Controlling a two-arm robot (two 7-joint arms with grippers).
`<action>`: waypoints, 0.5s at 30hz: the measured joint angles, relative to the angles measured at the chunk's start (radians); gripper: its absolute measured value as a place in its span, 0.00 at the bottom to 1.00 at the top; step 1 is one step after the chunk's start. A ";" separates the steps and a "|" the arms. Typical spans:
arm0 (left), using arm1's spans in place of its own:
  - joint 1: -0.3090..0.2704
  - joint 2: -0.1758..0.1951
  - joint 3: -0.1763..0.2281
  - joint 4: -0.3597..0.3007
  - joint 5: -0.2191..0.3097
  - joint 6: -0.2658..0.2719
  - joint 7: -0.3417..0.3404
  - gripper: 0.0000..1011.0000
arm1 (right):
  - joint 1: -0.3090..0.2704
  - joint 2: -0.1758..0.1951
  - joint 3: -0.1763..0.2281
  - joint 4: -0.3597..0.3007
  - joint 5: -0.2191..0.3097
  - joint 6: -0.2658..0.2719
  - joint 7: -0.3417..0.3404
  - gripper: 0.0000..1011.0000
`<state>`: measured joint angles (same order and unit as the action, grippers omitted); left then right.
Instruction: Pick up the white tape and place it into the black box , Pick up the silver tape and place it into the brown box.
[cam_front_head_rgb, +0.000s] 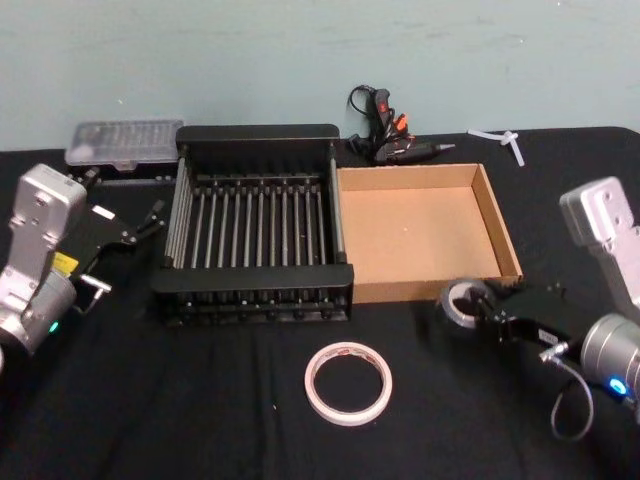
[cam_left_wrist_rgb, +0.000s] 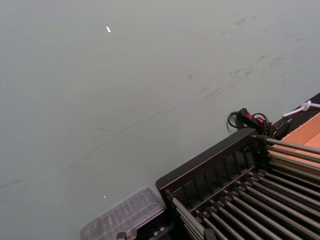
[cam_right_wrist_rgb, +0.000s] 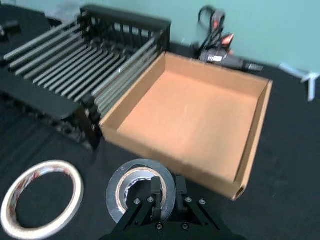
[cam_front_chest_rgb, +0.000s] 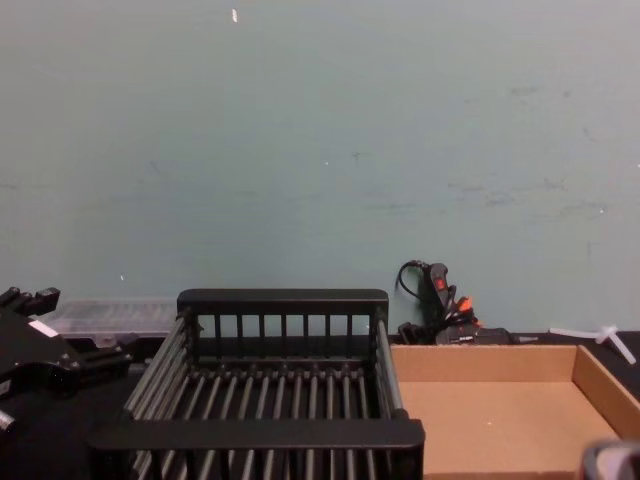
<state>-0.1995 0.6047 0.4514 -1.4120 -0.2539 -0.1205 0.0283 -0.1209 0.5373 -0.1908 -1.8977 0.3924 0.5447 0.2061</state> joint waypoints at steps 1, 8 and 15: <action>0.000 0.000 0.000 0.000 0.000 0.000 0.000 0.99 | 0.006 -0.002 0.004 -0.003 -0.006 -0.009 0.000 0.17; 0.000 0.000 0.000 0.000 0.000 0.000 0.000 0.99 | 0.038 -0.014 0.013 0.004 -0.041 -0.058 0.006 0.17; 0.000 0.000 0.000 0.000 0.000 0.000 0.000 0.99 | 0.086 -0.036 0.007 0.047 -0.084 -0.107 0.010 0.17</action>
<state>-0.1996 0.6047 0.4514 -1.4120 -0.2539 -0.1205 0.0283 -0.0348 0.5012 -0.1841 -1.8505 0.3086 0.4379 0.2163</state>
